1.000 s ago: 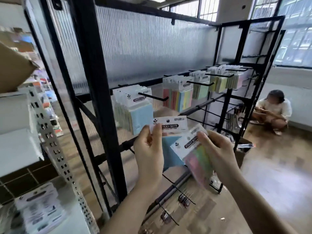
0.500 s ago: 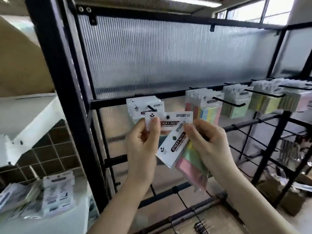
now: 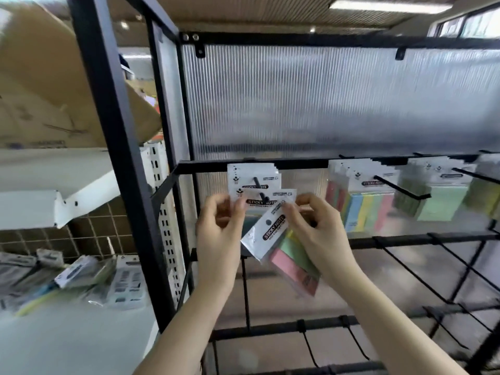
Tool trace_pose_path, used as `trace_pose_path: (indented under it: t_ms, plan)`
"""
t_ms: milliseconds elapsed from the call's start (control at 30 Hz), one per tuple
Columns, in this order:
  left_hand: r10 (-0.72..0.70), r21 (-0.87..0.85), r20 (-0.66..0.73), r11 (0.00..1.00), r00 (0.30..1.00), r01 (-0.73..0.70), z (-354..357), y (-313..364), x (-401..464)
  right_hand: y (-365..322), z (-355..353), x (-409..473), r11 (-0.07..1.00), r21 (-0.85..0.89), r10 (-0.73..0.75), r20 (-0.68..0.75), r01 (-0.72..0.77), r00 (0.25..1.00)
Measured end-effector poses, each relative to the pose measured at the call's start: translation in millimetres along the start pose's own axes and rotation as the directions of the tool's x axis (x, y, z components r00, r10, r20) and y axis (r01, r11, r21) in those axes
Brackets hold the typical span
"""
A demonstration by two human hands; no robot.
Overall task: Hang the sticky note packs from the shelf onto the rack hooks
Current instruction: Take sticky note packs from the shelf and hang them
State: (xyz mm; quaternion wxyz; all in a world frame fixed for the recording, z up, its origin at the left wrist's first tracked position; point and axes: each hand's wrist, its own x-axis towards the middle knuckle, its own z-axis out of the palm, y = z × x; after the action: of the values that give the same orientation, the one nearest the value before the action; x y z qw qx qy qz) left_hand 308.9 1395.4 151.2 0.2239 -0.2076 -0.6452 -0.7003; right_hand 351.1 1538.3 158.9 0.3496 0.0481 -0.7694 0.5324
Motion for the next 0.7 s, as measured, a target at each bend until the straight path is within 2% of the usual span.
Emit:
trace_pose_path:
  t_ms: [200,367,533,633,700]
  plan:
    - [0.019,0.171,-0.128,0.985,0.992,0.003,5.7,-15.0,6.2,21.1,5.3,17.7,0.992,-0.072,0.1,-0.037,-0.103,0.994]
    - [0.03,0.255,-0.181,0.967,0.983,0.017,12.2,-18.4,9.5,32.6,9.9,24.2,0.974,-0.127,0.19,0.005,-0.188,0.982]
    - [0.018,0.327,-0.2,0.944,0.98,0.049,18.3,-22.8,-1.1,39.6,8.3,17.6,0.971,-0.086,0.224,0.018,-0.222,0.974]
    - [-0.052,0.339,-0.192,0.934,0.98,0.116,22.3,-22.7,-17.3,41.8,-1.8,5.3,0.979,-0.023,0.203,0.003,-0.203,0.979]
    - [-0.118,0.298,-0.159,0.941,0.98,0.162,28.5,-18.1,-32.9,41.1,-12.3,-5.6,0.986,0.043,0.162,-0.061,-0.16,0.985]
